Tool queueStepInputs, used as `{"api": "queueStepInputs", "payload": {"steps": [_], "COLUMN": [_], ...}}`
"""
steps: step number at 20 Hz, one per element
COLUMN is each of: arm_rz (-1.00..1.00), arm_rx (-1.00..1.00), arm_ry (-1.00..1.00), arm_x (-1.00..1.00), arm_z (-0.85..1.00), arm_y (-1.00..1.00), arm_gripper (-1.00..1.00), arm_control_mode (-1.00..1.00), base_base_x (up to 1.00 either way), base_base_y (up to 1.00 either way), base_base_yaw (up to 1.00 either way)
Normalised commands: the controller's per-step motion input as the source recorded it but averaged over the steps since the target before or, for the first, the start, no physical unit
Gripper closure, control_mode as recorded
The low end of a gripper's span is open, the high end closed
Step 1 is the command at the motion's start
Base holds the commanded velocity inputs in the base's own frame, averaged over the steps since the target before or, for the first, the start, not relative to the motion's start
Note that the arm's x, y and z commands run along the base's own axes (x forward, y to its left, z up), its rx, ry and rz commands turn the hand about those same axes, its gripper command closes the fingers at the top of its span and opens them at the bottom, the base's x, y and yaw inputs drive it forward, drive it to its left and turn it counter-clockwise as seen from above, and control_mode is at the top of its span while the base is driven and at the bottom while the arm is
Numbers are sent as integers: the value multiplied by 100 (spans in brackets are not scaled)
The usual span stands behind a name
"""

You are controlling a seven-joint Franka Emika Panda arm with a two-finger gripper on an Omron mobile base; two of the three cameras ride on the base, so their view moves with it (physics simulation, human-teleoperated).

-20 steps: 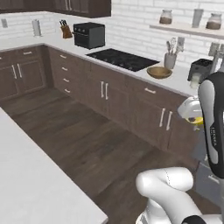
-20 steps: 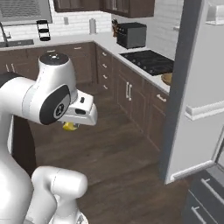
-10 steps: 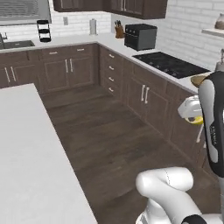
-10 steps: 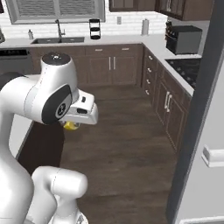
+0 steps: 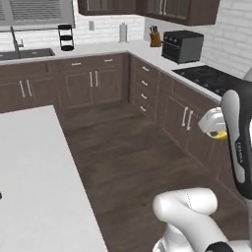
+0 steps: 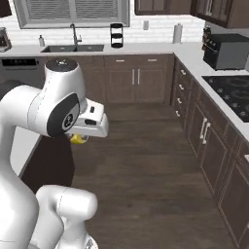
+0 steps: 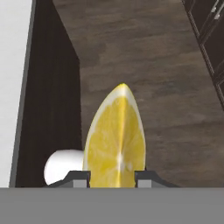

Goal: Grab a lemon wedge from the fridge and one ice cube from the ice bowl, and put them in the glass of lemonade.

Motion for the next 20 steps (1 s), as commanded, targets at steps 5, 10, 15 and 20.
{"api": "queueStepInputs", "payload": {"steps": [5,10,15,20], "arm_rz": [0,0,0,0], "arm_rx": [0,0,0,0], "arm_ry": [0,0,0,0], "arm_x": [0,0,0,0], "arm_z": [0,0,0,0], "arm_y": [0,0,0,0], "arm_gripper": [100,100,100,100], "arm_control_mode": [100,100,100,100], "base_base_x": [100,97,57,28], "base_base_y": [-39,-49,-41,-71], "base_base_yaw": [-1,-39,-64,-61]}}
